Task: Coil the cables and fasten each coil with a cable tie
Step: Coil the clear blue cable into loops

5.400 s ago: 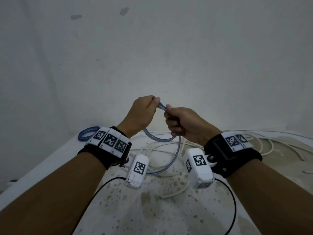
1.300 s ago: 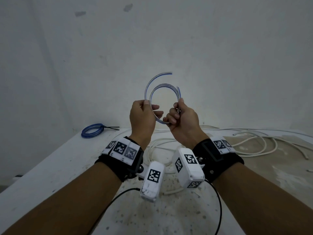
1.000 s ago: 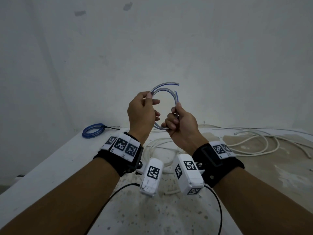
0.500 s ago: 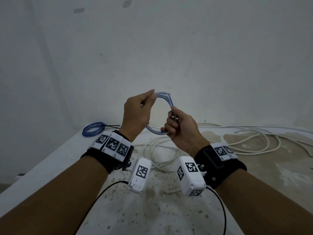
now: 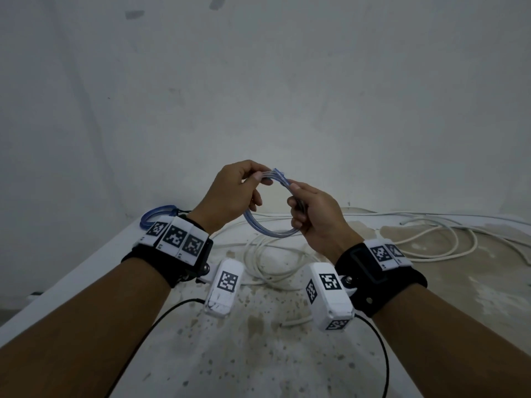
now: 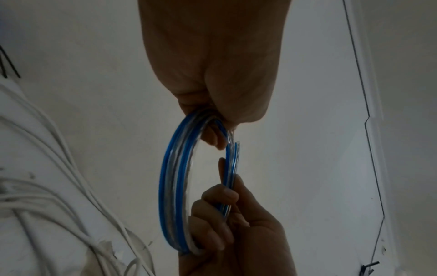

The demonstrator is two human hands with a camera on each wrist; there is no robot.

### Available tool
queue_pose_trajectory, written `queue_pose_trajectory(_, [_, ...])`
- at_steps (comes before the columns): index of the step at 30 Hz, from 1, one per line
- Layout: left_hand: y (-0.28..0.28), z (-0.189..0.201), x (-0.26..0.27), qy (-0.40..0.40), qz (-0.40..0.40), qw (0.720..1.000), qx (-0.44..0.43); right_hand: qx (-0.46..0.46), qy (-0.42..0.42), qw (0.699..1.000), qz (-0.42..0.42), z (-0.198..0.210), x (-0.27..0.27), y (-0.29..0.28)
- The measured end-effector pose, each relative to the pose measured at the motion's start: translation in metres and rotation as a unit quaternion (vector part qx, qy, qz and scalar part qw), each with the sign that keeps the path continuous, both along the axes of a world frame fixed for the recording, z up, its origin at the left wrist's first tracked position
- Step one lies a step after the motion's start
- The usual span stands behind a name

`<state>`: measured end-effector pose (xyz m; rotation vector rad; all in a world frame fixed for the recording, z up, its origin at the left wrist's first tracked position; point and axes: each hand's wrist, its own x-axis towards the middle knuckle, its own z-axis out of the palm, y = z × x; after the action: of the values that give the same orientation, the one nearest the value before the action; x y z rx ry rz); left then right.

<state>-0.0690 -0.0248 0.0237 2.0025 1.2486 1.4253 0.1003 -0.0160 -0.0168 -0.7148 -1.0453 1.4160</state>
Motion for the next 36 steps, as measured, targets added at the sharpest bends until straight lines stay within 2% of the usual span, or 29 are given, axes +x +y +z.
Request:
queue_pose_trajectory(7, [0.0,0.005,-0.001,0.041,-0.018,0.997,-0.064,-0.002,-0.019,1.0,0.009,-0.002,0.005,0.001])
queue_pose_trajectory(16, [-0.004,0.007,-0.005,0.078,-0.023,0.994,-0.079,-0.02,-0.024,0.999,0.039,-0.002,0.006,0.002])
queue_pose_trajectory(18, [-0.005,0.004,-0.003,0.076,-0.015,0.995,-0.063,-0.019,-0.035,0.999,0.038,-0.002,0.006,0.002])
queue_pose_trajectory(23, [-0.006,-0.008,-0.001,0.141,0.038,0.989,0.031,0.011,-0.074,0.997,0.036,-0.005,0.007,0.004])
queue_pose_trajectory(27, [-0.005,-0.012,-0.001,0.137,0.03,0.989,0.042,0.035,-0.101,0.993,0.04,-0.005,0.012,0.002])
queue_pose_trajectory(32, [-0.01,-0.015,0.002,0.143,0.028,0.985,0.092,-0.009,-0.103,0.992,0.075,0.002,0.012,-0.003])
queue_pose_trajectory(36, [-0.01,-0.019,0.003,0.157,0.018,0.982,0.105,-0.003,-0.129,0.99,0.057,0.003,0.01,-0.005])
